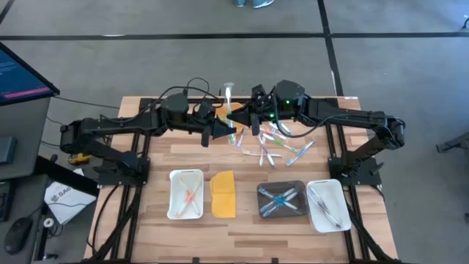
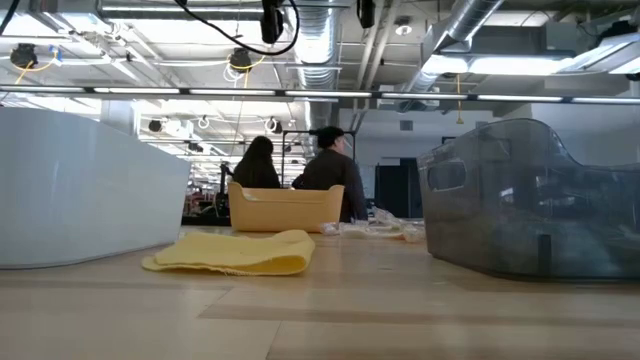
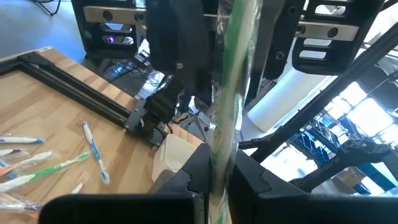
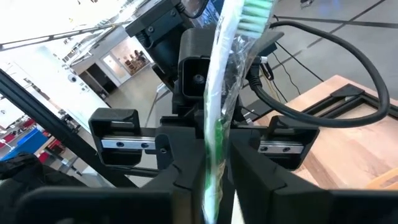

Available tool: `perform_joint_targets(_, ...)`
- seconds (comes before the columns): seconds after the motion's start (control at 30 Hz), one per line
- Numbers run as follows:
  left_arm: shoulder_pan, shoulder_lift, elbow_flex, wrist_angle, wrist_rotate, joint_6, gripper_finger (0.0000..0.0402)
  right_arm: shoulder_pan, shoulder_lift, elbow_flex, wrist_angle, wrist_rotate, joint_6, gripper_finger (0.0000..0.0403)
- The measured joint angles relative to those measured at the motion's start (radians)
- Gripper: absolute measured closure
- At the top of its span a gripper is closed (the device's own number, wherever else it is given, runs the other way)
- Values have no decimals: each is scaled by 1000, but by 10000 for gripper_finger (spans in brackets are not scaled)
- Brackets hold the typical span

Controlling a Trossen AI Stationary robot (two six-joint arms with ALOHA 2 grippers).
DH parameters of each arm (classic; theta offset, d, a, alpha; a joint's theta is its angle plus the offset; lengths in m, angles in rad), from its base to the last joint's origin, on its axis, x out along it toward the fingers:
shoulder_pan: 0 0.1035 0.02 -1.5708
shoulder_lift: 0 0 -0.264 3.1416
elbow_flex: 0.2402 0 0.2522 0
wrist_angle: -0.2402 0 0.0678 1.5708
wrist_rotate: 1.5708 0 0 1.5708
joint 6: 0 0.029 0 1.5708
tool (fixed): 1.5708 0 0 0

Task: Pick & Place Toothbrushes
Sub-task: Put the green toothbrush into the yellow bin

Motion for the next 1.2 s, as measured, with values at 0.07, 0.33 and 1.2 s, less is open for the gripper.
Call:
perform_joint_targets(0.07,0,0,0,-2,3,0,384,0,0,0,1,0,-3,368)
perform_joint_targets(0.33,-7,0,0,-6,5,-3,370,0,0,0,-6,3,-19,389)
perform_joint_targets(1.2,67,-77,0,-207,19,34,189,-35,-1,0,-48,38,-45,396)
